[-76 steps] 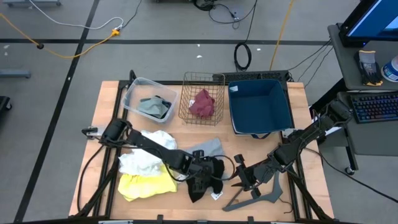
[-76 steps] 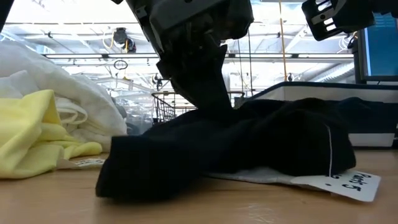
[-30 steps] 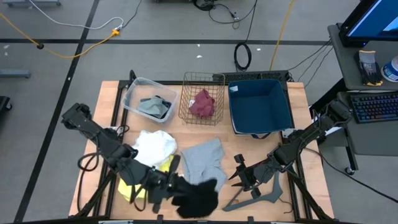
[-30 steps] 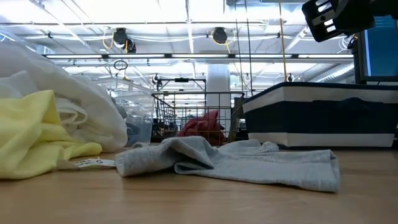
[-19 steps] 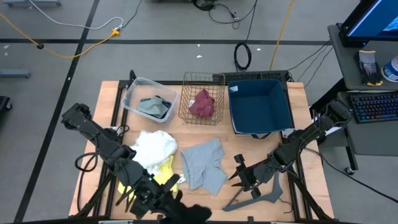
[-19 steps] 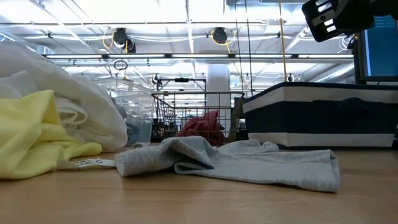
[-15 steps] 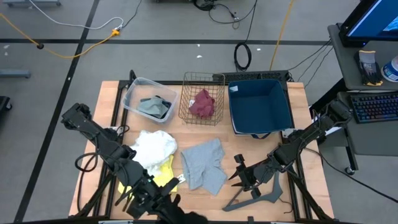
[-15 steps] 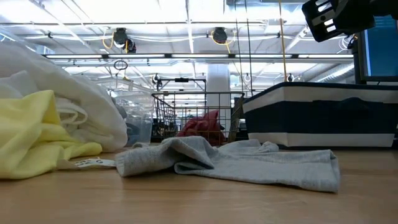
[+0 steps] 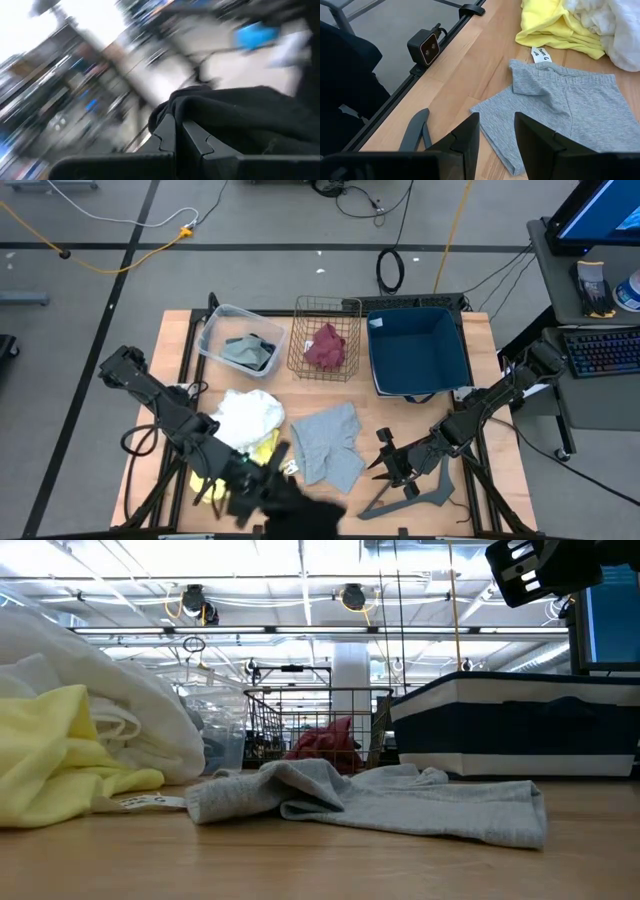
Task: Pick & Place Cloths
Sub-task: Put the black shorts into the mesh basket
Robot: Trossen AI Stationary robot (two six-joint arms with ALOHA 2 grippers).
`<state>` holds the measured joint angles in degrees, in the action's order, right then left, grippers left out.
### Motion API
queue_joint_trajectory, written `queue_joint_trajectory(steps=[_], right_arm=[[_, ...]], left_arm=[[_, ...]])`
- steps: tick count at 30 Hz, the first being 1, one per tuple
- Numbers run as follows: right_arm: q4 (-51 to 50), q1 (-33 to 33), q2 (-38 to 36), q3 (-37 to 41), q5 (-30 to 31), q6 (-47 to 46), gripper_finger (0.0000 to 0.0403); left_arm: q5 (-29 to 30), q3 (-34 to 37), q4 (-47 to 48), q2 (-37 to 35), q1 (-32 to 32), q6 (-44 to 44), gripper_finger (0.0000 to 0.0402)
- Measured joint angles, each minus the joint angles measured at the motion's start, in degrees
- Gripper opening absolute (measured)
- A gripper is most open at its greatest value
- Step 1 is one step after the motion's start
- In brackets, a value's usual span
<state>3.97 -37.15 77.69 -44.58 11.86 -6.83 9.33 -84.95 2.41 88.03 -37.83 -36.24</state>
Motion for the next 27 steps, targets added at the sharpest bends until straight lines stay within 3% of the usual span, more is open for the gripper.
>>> queue_joint_trajectory(steps=[6,11,20,27], right_arm=[[0.0,0.0,0.0,0.0,0.0,0.0,0.0116],[0.0,0.0,0.0,0.0,0.0,0.0,0.0116],[0.0,0.0,0.0,0.0,0.0,0.0,0.0116],[0.0,0.0,0.0,0.0,0.0,0.0,0.0116]], left_arm=[[21.6,0.0,-3.1,0.0,2.5,4.8,0.0001],[32.5,0.0,-6.8,0.0,6.5,5.3,0.0001],[41.6,0.0,-11.3,0.0,18.1,6.1,0.0001],[41.8,0.0,-11.5,0.0,28.5,10.7,0.0001]])
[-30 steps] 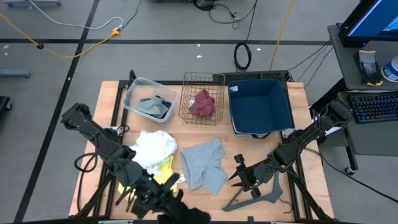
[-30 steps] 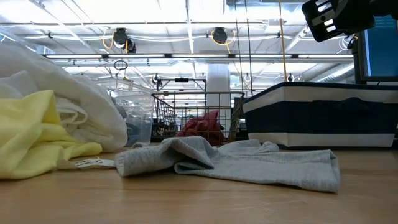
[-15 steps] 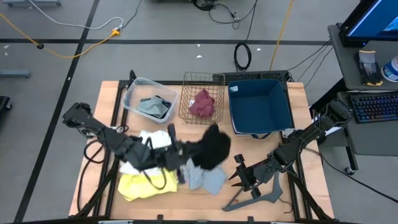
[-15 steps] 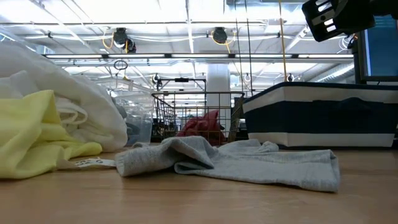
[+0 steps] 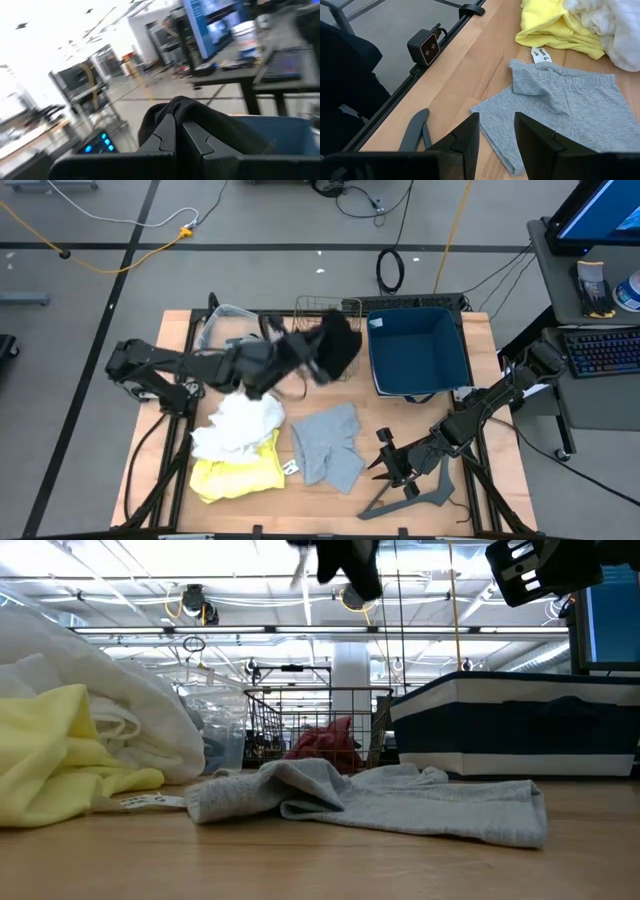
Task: Pick & Place Cloths
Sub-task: Put the black shorts into the mesh basket
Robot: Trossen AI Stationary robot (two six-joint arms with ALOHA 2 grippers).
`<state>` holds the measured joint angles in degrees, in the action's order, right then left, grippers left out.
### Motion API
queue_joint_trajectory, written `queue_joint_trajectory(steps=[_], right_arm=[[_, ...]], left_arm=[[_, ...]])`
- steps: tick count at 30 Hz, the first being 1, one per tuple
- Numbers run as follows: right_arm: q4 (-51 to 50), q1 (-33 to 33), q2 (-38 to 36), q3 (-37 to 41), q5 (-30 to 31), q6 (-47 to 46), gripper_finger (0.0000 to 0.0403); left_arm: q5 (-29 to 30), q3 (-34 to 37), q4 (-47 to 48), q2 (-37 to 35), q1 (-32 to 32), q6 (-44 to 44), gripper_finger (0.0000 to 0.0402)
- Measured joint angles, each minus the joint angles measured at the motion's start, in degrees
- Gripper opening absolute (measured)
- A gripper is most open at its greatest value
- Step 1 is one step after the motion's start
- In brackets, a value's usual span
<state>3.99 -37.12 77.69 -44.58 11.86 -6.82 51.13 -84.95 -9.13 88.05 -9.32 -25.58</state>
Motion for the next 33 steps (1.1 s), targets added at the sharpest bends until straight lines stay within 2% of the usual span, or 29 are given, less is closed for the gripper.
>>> queue_joint_trajectory(steps=[6,10,15,22,33], right_arm=[[0.0,0.0,0.0,0.0,0.0,0.0,0.0116],[0.0,0.0,0.0,0.0,0.0,0.0,0.0116],[0.0,0.0,0.0,0.0,0.0,0.0,0.0116],[-0.7,0.0,0.0,0.0,0.0,0.0,0.0116],[-1.0,0.0,0.0,0.0,0.0,0.0,0.0116]], left_arm=[[-0.2,0.0,0.6,0.0,7.3,3.9,0.0001],[-3.6,0.0,0.3,0.8,11.5,7.5,0.0001],[-5.1,0.0,1.0,3.7,16.0,10.1,0.0001],[-6.2,0.0,1.4,9.9,20.1,13.9,0.0001],[-6.8,0.0,11.1,16.7,25.5,22.3,0.0001]])
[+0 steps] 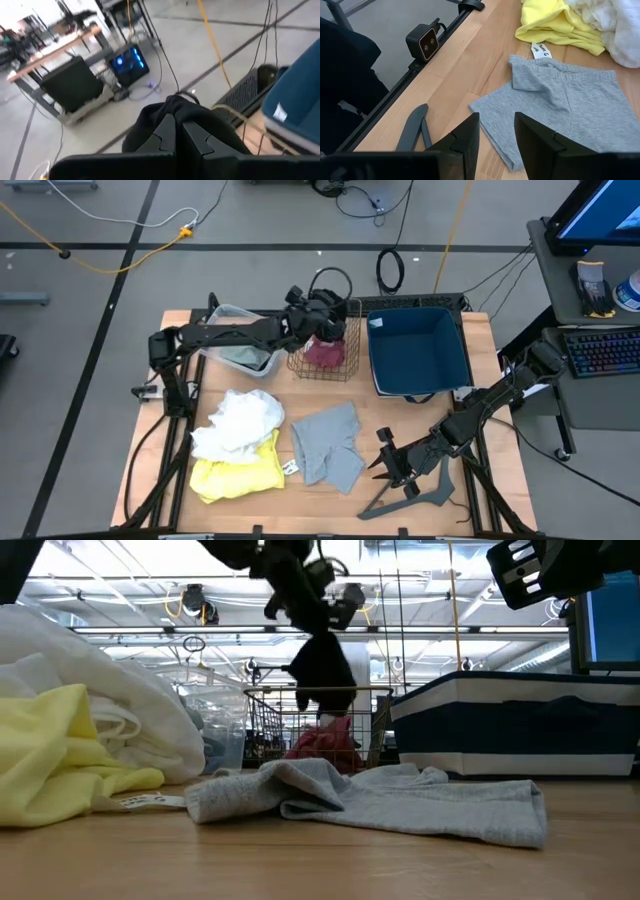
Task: Pick & Place Cloths
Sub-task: Put the black shorts into the mesh basket
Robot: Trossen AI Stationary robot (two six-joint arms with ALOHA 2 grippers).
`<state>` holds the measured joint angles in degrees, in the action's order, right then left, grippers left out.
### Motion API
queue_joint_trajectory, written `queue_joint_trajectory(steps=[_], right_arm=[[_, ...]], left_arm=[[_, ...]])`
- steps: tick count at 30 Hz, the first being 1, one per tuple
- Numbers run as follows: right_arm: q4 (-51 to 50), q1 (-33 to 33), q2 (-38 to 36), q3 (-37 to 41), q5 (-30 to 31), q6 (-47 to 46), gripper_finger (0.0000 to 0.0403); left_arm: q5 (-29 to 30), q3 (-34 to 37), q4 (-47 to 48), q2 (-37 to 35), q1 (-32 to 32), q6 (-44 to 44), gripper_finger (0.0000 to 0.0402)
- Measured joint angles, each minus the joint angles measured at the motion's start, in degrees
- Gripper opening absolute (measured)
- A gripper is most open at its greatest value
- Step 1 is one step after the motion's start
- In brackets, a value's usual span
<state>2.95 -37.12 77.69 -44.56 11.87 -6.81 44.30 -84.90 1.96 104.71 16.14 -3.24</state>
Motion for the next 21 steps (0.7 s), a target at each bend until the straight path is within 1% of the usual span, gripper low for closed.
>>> queue_joint_trajectory(steps=[3,12,21], right_arm=[[0.0,0.0,0.0,0.0,0.0,0.0,0.0116],[-0.4,0.0,0.0,0.0,0.0,0.0,0.0116],[-0.8,0.0,0.0,0.0,0.0,0.0,0.0116]], left_arm=[[-2.3,0.0,2.6,1.8,1.2,2.6,0.0001],[-7.3,0.0,6.2,8.3,3.2,8.3,0.0002],[-13.5,0.0,8.3,12.3,3.8,11.2,0.0006]])
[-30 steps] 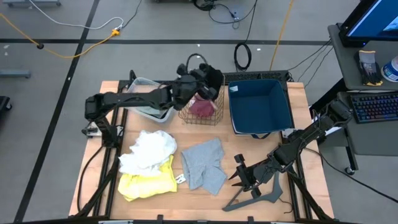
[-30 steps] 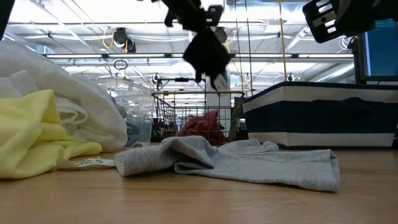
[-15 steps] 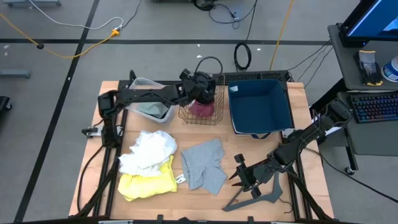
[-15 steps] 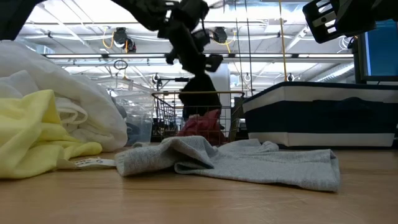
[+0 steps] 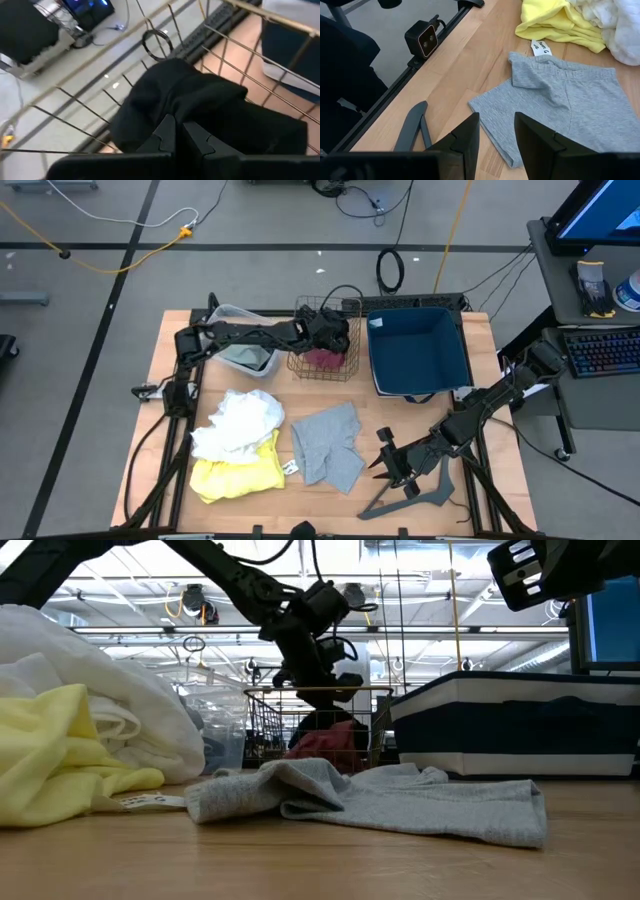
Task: Pick & Place Cloths
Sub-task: Put the black shorts into the mesh basket
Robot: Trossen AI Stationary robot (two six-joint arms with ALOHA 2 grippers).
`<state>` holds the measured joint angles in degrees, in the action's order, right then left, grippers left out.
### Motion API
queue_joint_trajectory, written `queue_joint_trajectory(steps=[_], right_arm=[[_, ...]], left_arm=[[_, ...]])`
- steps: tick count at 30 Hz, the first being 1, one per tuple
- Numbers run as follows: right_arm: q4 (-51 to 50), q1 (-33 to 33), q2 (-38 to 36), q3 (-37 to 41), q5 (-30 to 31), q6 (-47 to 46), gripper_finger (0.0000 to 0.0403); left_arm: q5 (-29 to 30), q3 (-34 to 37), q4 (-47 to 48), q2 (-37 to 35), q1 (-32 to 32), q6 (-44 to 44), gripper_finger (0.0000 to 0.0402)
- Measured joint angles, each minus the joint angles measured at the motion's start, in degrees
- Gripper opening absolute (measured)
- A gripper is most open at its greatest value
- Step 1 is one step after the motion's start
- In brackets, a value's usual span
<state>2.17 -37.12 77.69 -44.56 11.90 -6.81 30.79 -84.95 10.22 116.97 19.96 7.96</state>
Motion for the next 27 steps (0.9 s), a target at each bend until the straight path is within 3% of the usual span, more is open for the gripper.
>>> queue_joint_trajectory(steps=[6,14,27], right_arm=[[-0.1,0.0,0.0,0.0,0.0,0.0,0.0116],[-0.1,0.0,0.0,0.0,0.0,-0.3,0.0116],[-0.1,0.0,0.0,0.0,0.0,-3.2,0.0116]], left_arm=[[-5.8,0.0,1.7,0.1,0.6,0.6,0.0007],[-10.5,0.0,2.6,0.1,0.5,1.6,0.0053],[-13.1,0.0,5.5,-1.4,-1.3,-0.6,0.0209]])
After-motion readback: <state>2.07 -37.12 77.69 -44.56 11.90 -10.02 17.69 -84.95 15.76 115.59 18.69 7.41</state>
